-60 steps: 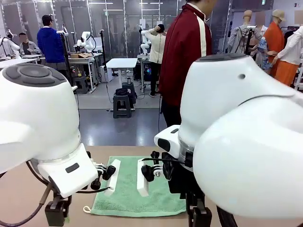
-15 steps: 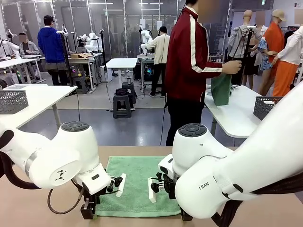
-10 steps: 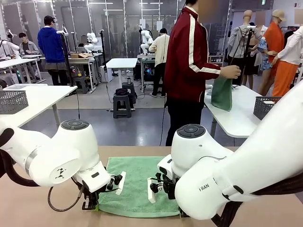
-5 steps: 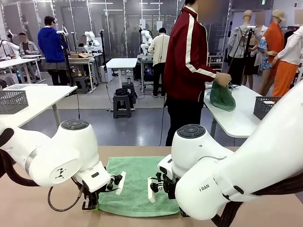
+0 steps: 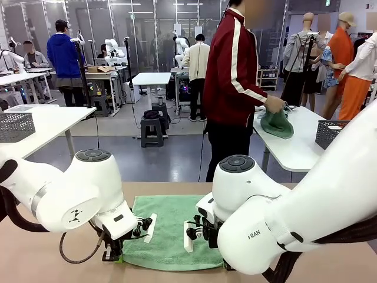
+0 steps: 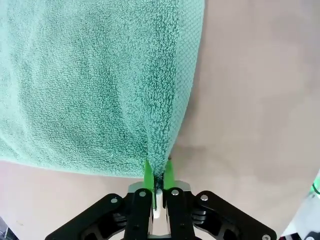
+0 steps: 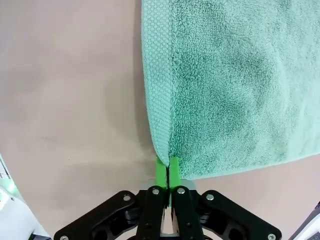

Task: Fold the towels and place them in the basket.
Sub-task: When a person lays out a Towel with hook on the table, fold it in half twice.

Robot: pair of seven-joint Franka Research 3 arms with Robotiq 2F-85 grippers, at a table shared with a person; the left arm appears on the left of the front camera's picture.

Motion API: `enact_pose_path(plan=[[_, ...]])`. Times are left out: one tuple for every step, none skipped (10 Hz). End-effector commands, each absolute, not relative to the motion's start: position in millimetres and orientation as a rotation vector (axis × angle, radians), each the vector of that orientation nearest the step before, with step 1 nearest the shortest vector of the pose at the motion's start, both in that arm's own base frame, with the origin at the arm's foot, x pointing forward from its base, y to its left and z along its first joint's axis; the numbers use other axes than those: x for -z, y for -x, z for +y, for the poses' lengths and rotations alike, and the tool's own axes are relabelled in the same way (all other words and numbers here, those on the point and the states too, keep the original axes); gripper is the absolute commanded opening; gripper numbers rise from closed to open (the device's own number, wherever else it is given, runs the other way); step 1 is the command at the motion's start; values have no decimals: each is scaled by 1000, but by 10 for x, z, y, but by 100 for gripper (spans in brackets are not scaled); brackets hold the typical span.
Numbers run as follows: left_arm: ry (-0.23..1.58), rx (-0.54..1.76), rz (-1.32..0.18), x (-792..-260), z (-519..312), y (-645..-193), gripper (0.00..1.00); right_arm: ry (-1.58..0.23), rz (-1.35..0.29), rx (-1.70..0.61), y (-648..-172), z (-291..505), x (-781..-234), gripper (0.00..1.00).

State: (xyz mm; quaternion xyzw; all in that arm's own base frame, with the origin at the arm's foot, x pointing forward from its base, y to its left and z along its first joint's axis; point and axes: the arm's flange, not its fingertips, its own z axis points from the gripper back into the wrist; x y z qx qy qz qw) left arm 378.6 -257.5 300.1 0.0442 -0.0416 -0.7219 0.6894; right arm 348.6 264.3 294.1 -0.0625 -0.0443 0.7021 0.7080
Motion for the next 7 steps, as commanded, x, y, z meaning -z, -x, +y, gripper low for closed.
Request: enact_pose_path(plan=[[-99,1615,-93,-3001,-2575,-3786,8,139,-98,-1559,-3486,2643,-2941,2],[-118,1618,-116,-3075,-2577,-3787,8,200,-101,-1540,-3483,2657,-3013,2],[-127,1610,-139,-3171,-2566,-3825,8,224,-110,-1538,-3518,2648,-3092,2],[-126,1602,-157,-3256,-2553,-3857,8,245,-120,-1538,-3541,2648,-3171,2],[-124,1594,-173,-3345,-2537,-3879,8,259,-143,-1537,-3566,2645,-3270,2],[-121,1596,-191,-3437,-2542,-3916,8,274,-163,-1535,-3603,2645,-3364,2],[-121,1600,-213,-3537,-2556,-3953,8,287,-179,-1536,-3634,2654,-3459,2]])
